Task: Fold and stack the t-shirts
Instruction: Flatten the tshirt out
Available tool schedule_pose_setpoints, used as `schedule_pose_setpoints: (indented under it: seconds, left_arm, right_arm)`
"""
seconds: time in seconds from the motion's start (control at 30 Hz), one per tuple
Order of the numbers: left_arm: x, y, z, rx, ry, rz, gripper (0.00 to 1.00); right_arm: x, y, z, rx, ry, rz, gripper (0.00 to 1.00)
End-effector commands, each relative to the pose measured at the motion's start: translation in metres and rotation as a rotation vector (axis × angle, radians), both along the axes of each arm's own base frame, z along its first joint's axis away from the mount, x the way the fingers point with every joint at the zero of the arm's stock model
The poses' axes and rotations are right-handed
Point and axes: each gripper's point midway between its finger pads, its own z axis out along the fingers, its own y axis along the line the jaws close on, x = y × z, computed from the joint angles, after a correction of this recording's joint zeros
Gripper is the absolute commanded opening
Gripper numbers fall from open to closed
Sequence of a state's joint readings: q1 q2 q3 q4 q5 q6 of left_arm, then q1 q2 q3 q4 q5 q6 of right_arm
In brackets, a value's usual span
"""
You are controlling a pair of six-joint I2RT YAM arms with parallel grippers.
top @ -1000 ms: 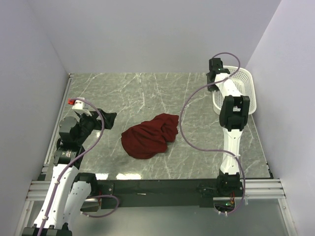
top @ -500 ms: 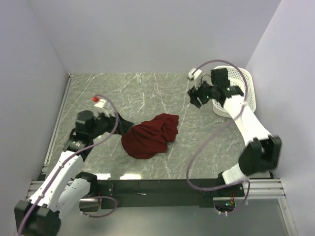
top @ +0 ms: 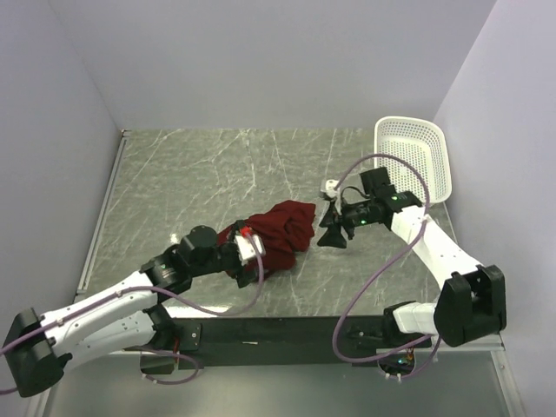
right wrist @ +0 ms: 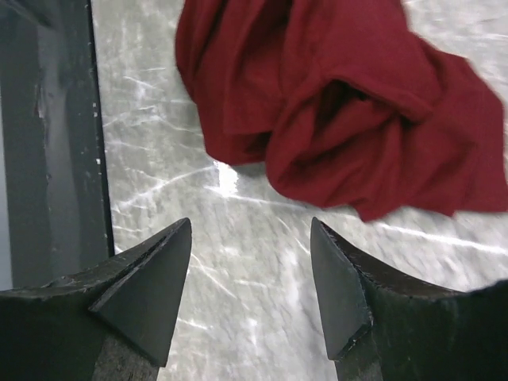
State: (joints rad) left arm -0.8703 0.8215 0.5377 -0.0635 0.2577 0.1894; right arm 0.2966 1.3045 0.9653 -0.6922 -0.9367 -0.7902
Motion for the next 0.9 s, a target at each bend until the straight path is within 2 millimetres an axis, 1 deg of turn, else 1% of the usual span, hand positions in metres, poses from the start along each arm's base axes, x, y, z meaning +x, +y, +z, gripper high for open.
schedule_pose_setpoints:
  seconds: [0.0,0.03,0.1,0.13,0.17,0.2,0.27,0.3,0.37,0.43,0.63,0.7,0.77,0.87]
  left_arm:
    - [0.021,-0.006,-0.008,0.145,-0.329,-0.115,0.92]
    - [0.023,-0.013,-0.014,0.173,-0.325,-0.15,0.9]
    - [0.029,-0.021,-0.019,0.212,-0.338,-0.179,0.82]
    - [0.036,-0.028,-0.023,0.242,-0.341,-0.191,0.79]
    - [0.039,-0.031,-0.024,0.252,-0.34,-0.189,0.69]
    - [0.047,-0.037,-0.025,0.255,-0.349,-0.182,0.63]
    - [0.051,-0.042,-0.025,0.253,-0.357,-0.18,0.57]
    - [0.054,-0.047,-0.025,0.245,-0.363,-0.181,0.56]
    - [0.058,-0.049,-0.026,0.241,-0.369,-0.172,0.53]
    - [0.06,-0.053,-0.029,0.245,-0.371,-0.174,0.53]
    - [0.059,-0.07,-0.031,0.239,-0.361,-0.203,0.51]
    - [0.058,-0.074,-0.032,0.239,-0.355,-0.215,0.47]
    - [0.055,-0.078,-0.038,0.243,-0.341,-0.229,0.43]
    - [0.054,-0.08,-0.045,0.259,-0.335,-0.235,0.4]
  right_arm:
    - [0.004,-0.01,0.026,0.104,-0.091,0.0,0.68]
    - [0.006,-0.014,0.028,0.112,-0.101,-0.015,0.68]
    - [0.009,-0.02,0.027,0.11,-0.112,-0.036,0.68]
    - [0.008,-0.022,0.025,0.102,-0.11,-0.038,0.68]
    - [0.007,-0.021,0.025,0.101,-0.108,-0.036,0.68]
    - [0.007,-0.022,0.024,0.101,-0.106,-0.039,0.68]
    - [0.007,-0.022,0.024,0.099,-0.111,-0.032,0.68]
    - [0.007,-0.023,0.024,0.098,-0.102,-0.037,0.68]
    - [0.006,-0.024,0.024,0.101,-0.105,-0.032,0.68]
    - [0.007,-0.026,0.023,0.102,-0.102,-0.039,0.67]
    - [0.006,-0.029,0.02,0.108,-0.077,-0.034,0.67]
    - [0.005,-0.028,0.021,0.114,-0.072,-0.031,0.67]
    - [0.007,-0.03,0.021,0.115,-0.075,-0.036,0.67]
    - [0.007,-0.031,0.021,0.117,-0.072,-0.039,0.67]
